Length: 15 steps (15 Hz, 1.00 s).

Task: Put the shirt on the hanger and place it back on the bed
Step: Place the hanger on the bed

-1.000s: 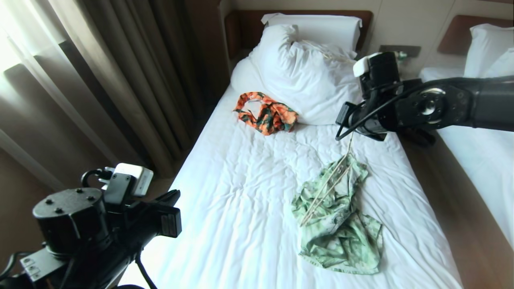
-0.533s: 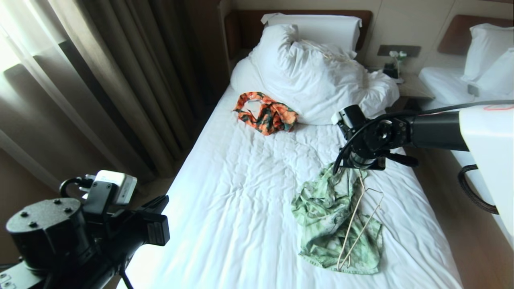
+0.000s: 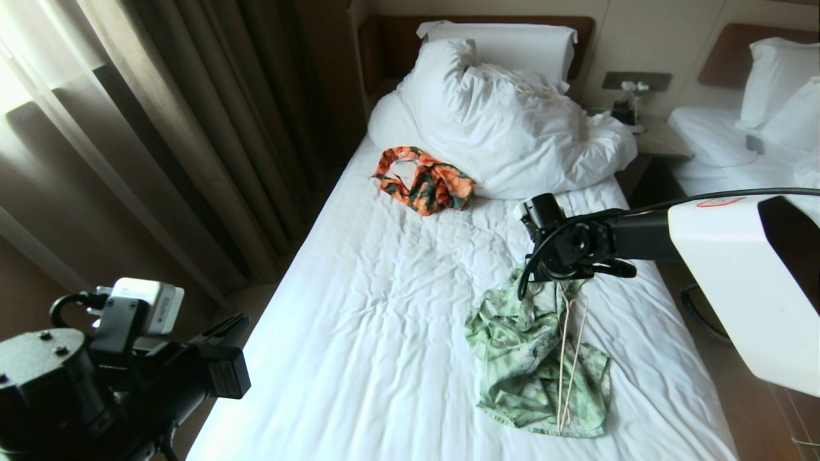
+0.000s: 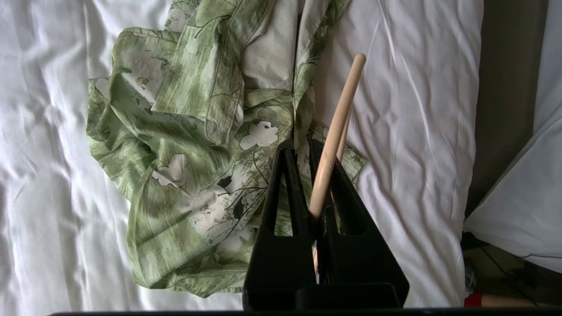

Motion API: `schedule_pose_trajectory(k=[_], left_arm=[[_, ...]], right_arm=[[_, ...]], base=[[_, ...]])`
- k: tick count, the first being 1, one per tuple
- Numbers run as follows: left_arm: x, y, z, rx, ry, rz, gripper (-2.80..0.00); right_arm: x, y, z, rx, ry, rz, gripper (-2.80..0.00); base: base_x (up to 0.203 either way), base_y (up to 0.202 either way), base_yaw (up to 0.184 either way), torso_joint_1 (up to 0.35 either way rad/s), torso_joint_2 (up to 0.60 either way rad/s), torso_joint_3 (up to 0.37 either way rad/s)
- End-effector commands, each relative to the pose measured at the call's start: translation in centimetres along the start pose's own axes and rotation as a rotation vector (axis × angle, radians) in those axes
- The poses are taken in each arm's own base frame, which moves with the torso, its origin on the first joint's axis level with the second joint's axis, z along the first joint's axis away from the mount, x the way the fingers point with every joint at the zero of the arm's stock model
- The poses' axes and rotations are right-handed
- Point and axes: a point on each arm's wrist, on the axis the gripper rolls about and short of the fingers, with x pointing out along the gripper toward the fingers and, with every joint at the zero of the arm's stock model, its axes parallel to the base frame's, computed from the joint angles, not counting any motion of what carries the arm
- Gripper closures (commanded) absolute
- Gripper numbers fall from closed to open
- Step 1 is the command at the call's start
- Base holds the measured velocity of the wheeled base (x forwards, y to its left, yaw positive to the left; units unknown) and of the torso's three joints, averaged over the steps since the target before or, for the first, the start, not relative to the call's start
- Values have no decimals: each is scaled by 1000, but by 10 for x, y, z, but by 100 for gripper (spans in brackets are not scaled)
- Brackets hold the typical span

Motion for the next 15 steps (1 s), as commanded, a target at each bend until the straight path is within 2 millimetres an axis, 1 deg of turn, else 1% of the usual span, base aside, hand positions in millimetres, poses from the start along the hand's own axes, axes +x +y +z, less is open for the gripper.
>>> schedule_pose_trajectory(k=[1, 4, 5, 6, 9, 11, 13, 14, 15], left_arm=[[-9, 4, 3, -13, -34, 2, 0], [-20, 8, -1, -14, -39, 2, 0], [-21, 8, -1, -15, -41, 2, 0], [-22, 9, -1, -17, -47, 3, 0], [-23, 9, 1, -21, -56, 2, 0], [-28, 11, 4, -29, -84, 4, 0], [-34, 14, 5, -35, -99, 14, 0], [-36, 17, 5, -36, -102, 32, 0], [-39, 19, 6, -38, -109, 44, 0]], right_arm=[[12, 5, -9, -26, 18, -9, 0], [30, 4, -15, -39, 25, -24, 0], [34, 3, -16, -38, 28, -29, -13], [36, 2, -17, -37, 29, -32, -280], [34, 2, -15, -28, 19, -30, -280], [24, -2, -13, -27, 21, -27, -280], [14, -10, -13, -21, 29, -31, -280], [10, -14, -11, -7, 27, -33, -34], [6, -18, -12, -3, 33, -37, 0]], base=[[0, 0, 0, 0, 0, 0], [0, 0, 0, 0, 0, 0], [0, 0, 0, 0, 0, 0], [0, 0, 0, 0, 0, 0], [0, 0, 0, 0, 0, 0], [0, 0, 0, 0, 0, 0], [0, 0, 0, 0, 0, 0], [0, 0, 0, 0, 0, 0], [0, 0, 0, 0, 0, 0]])
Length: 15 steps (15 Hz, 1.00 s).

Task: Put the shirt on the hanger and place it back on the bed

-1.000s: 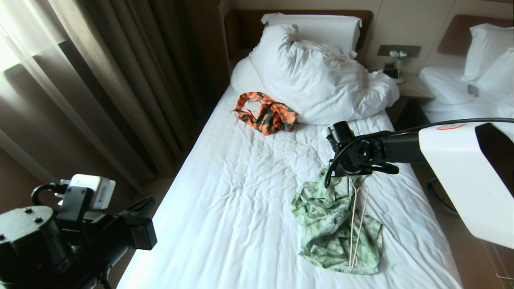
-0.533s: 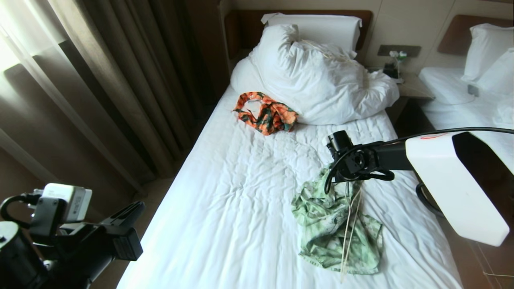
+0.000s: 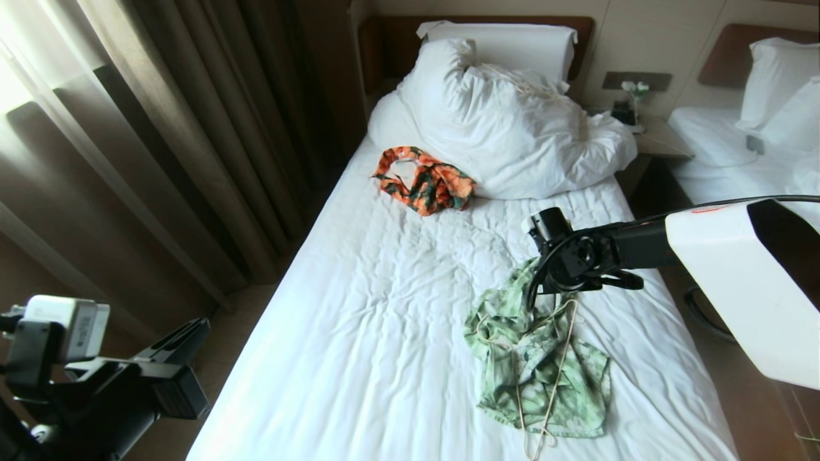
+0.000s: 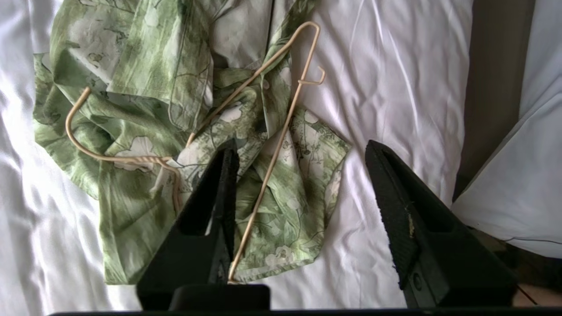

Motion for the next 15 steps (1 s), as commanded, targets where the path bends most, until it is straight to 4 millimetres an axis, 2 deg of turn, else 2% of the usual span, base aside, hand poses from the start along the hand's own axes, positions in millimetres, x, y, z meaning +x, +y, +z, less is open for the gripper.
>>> schedule_pose_trajectory(k=[1, 3, 6, 10, 13, 15], left_arm=[[-6, 5, 6, -16, -39, 20, 0], [-14, 8, 10, -27, -70, 20, 0], [-23, 13, 14, -39, -96, 35, 0], [-38, 28, 23, -54, -145, 141, 0], [-59, 41, 44, -50, -205, 250, 0], [-81, 46, 51, -45, -219, 285, 0]], right_arm=[[-15, -11, 6, 20, -13, -2, 0], [-31, -23, 8, 51, -20, 0, 0], [-72, -48, 17, 89, -63, 17, 0], [-144, -90, 22, 142, -155, 55, 0], [-205, -136, 20, 210, -257, 82, 0], [-248, -171, 10, 250, -338, 98, 0]], base=[[0, 0, 0, 0, 0, 0], [0, 0, 0, 0, 0, 0], [0, 0, 0, 0, 0, 0], [0, 0, 0, 0, 0, 0], [0, 0, 0, 0, 0, 0], [0, 0, 0, 0, 0, 0]])
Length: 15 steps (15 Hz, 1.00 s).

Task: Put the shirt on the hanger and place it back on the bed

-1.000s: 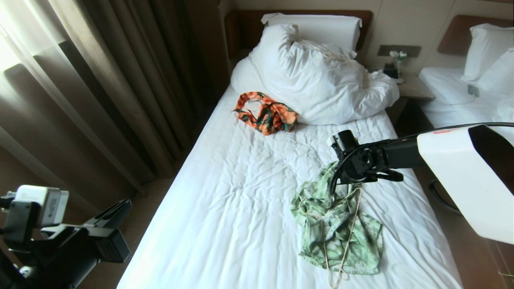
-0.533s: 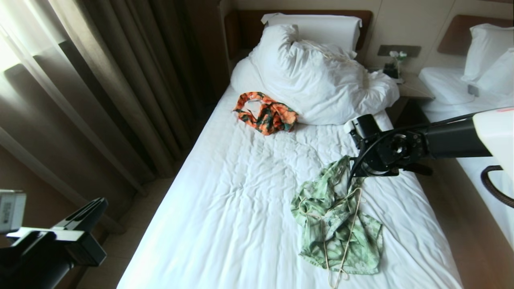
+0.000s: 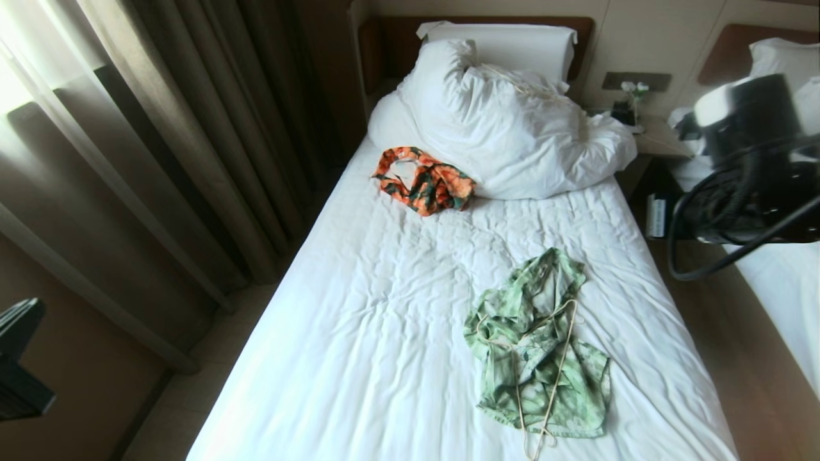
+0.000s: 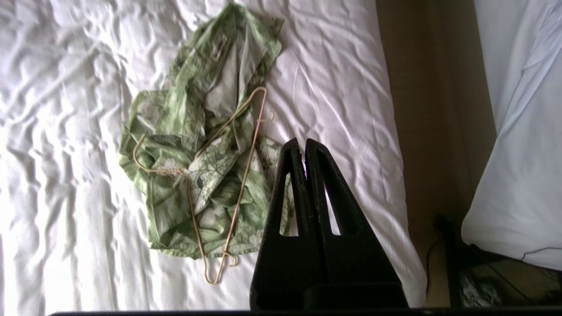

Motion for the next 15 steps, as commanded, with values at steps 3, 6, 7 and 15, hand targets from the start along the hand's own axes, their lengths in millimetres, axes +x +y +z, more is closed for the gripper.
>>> schedule_pose_trajectory(k=[3, 6, 7, 15], left_arm=[[-48, 24, 29, -19, -104, 143, 0], [-75, 30, 29, -3, -171, 258, 0], [-82, 31, 23, 7, -184, 266, 0], [-98, 29, -56, 88, -153, 132, 0]], right_arm=[[-113, -73, 16, 144, -238, 61, 0], [-182, -126, 2, 226, -364, 79, 0], [-201, -142, -7, 249, -397, 81, 0], [-276, -208, -139, 360, -548, 9, 0]], base=[[0, 0, 0, 0, 0, 0], [0, 0, 0, 0, 0, 0], [0, 0, 0, 0, 0, 0], [0, 0, 0, 0, 0, 0]])
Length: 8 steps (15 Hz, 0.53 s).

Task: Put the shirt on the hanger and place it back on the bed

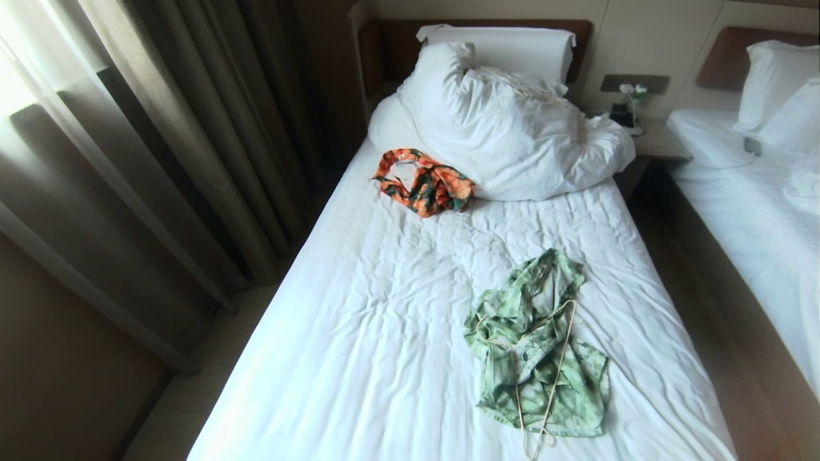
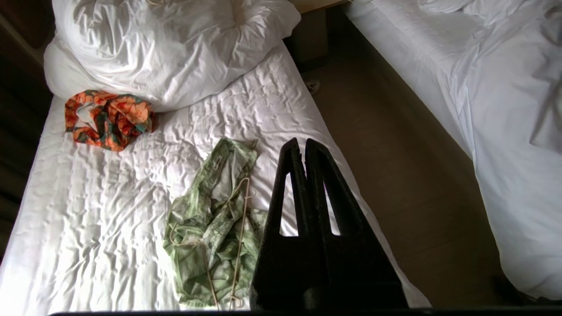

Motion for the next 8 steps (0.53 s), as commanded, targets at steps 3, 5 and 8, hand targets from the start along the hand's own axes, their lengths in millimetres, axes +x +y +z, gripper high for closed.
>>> schedule_pose_trajectory(k=[3, 5, 8], left_arm=[[-13, -5, -25, 7, -3, -234, 0], [-13, -8, -37, 14, 43, -301, 0], [-13, -13, -57, 35, 130, -355, 0]], right_arm=[[-25, -23, -50, 50, -8, 49, 0], [-16, -21, -66, 86, 63, 83, 0], [-4, -14, -81, 71, 115, 253, 0]], base=[[0, 0, 0, 0, 0, 0], [0, 0, 0, 0, 0, 0], [0, 0, 0, 0, 0, 0]])
